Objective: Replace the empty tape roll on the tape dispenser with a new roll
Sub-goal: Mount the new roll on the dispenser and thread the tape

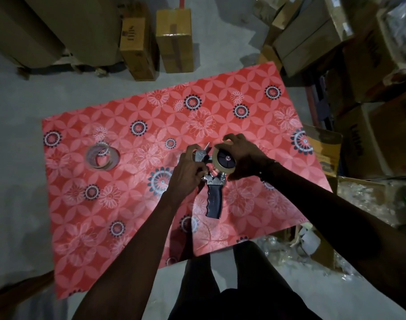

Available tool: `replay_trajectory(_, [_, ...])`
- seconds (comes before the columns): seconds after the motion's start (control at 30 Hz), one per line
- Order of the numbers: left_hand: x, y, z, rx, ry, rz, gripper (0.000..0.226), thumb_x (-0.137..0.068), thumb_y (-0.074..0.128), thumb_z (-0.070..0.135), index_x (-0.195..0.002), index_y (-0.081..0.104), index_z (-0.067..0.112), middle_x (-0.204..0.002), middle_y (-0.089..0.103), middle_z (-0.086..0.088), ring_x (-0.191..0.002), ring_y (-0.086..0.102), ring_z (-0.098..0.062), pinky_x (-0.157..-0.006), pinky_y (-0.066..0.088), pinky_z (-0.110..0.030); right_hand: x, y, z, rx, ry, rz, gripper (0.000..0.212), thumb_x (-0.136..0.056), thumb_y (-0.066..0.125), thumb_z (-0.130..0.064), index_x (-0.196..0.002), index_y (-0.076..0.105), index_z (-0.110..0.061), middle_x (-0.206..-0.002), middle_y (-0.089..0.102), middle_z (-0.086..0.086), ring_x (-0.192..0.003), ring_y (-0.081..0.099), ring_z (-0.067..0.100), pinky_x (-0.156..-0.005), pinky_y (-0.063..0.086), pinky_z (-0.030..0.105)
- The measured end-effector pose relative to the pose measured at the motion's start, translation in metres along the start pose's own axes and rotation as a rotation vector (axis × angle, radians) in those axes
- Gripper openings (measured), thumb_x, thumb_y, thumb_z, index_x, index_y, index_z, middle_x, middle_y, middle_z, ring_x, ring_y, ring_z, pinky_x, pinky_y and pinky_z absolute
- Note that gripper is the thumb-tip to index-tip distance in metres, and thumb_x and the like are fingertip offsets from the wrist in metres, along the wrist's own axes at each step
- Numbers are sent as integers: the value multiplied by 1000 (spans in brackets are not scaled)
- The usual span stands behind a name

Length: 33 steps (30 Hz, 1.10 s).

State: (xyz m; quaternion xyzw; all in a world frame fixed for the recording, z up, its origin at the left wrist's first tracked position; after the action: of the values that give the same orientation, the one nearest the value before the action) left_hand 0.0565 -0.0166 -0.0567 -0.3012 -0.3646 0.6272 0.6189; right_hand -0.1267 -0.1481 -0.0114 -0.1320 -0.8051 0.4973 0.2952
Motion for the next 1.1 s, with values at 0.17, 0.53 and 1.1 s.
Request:
replay_trajectory(0.17, [5, -2, 4, -74, 19, 21, 23, -79, 72, -3, -81, 75, 19, -147, 44, -7, -113, 50, -30, -64, 44, -31, 1, 4, -11, -71, 96, 8, 103, -58, 98, -39, -150, 53, -25, -140, 49, 16, -124, 44, 38, -86, 58, 57])
replay_trajectory(0.53, [20, -7, -8, -95, 144, -30, 20, -72, 66, 1, -83, 71, 17, -132, 44, -9, -107, 48, -32, -82, 48, -45, -3, -11, -24, -27, 27, -105, 95, -61, 95, -22, -148, 57, -26, -145, 48, 16, -127, 45, 39, -91, 55, 51])
replay_trajectory(1.1, [40, -2, -7, 59, -106, 95, 6, -84, 80, 18, -80, 79, 14, -141, 45, -4, -90, 64, -18, -75, 56, -34, 6, 2, -44, -7, 88, -15, 87, -67, 90, -35, -148, 56, -29, -147, 47, 21, -129, 45, 44, -93, 55, 53])
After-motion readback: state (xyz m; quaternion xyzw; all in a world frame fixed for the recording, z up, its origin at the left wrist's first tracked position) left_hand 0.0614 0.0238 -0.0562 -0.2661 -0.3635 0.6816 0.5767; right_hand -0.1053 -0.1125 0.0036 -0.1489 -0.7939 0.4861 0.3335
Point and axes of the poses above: each hand's wrist, its own x-axis away from the middle knuckle, its own y-axis out of the palm, z = x × y, the point moved 1 cm from there along -x, towards the middle knuckle
